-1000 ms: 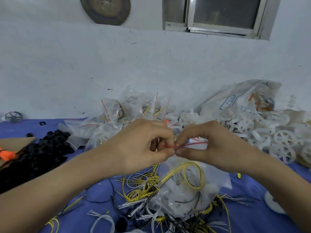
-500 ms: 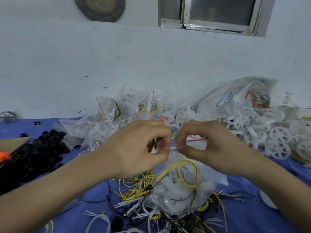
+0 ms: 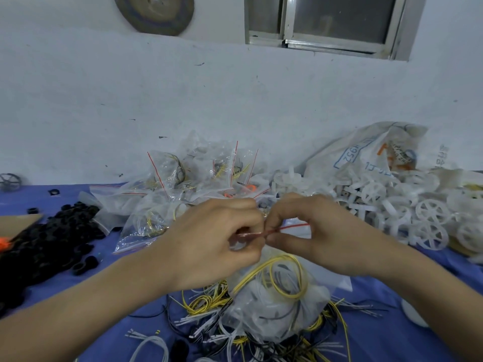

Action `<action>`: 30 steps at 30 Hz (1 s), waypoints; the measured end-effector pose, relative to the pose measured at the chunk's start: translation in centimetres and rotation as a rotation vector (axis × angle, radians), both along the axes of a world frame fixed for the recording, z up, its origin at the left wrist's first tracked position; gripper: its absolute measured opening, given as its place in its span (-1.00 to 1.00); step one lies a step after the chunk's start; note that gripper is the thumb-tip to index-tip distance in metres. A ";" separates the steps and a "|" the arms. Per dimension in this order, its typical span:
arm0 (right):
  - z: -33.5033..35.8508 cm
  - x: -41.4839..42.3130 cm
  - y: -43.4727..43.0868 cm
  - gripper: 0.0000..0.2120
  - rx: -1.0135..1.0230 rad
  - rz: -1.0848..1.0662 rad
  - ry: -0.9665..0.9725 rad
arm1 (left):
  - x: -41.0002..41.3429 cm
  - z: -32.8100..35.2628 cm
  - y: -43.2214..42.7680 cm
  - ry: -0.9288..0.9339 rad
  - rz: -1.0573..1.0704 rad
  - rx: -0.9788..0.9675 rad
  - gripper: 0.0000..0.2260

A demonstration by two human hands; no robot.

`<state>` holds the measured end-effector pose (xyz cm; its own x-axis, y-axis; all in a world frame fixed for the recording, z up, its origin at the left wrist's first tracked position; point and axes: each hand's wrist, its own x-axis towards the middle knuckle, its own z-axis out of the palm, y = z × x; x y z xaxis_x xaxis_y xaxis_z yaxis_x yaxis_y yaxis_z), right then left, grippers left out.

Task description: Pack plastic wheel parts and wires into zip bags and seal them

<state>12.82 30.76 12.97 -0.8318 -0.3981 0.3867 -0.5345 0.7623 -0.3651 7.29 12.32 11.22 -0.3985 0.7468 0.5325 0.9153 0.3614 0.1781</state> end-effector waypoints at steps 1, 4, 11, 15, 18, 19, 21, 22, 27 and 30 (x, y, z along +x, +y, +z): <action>0.1 0.0 0.1 -0.88 -0.004 -0.006 -0.007 | -0.1 0.0 0.0 -0.021 -0.011 0.012 -0.86; 0.1 -0.2 0.2 -0.91 0.020 -0.024 -0.018 | -0.6 -0.1 0.0 -0.073 -0.019 0.035 -0.83; 0.0 -0.8 1.0 -0.94 0.061 0.020 -0.042 | -0.7 -0.2 -0.1 0.039 -0.064 -0.037 -0.79; 0.3 -1.2 2.3 -0.92 0.063 0.003 -0.053 | -1.0 -0.1 -0.8 0.072 -0.072 -0.032 -0.85; 0.4 -1.2 3.4 -0.78 0.095 0.014 -0.095 | -1.2 0.1 -1.4 0.157 -0.115 -0.101 -0.87; 0.5 -1.2 3.6 -0.77 0.095 0.023 -0.112 | -1.3 0.4 -1.5 0.191 -0.127 -0.128 -0.87; 0.6 -1.1 4.3 -0.78 0.065 0.057 -0.116 | -1.6 1.0 -1.6 0.222 -0.159 -0.155 -0.85; 0.7 -1.2 4.7 -0.77 0.048 0.077 -0.111 | -1.8 1.3 -1.7 0.222 -0.172 -0.156 -0.82; 0.9 -1.6 7.5 -0.80 -0.105 0.060 -0.216 | -3.0 2.3 -3.0 0.252 -0.197 -0.178 -0.81; 1.0 -2.0 9.0 -0.82 -0.150 0.011 -0.260 | -4.2 3.1 -3.8 0.261 -0.200 -0.197 -0.74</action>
<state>10.84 39.81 14.01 -0.9065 -0.3623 0.2167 -0.4165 0.6843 -0.5985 3.13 8.53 14.30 -0.1047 0.8942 0.4352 0.9766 0.1752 -0.1250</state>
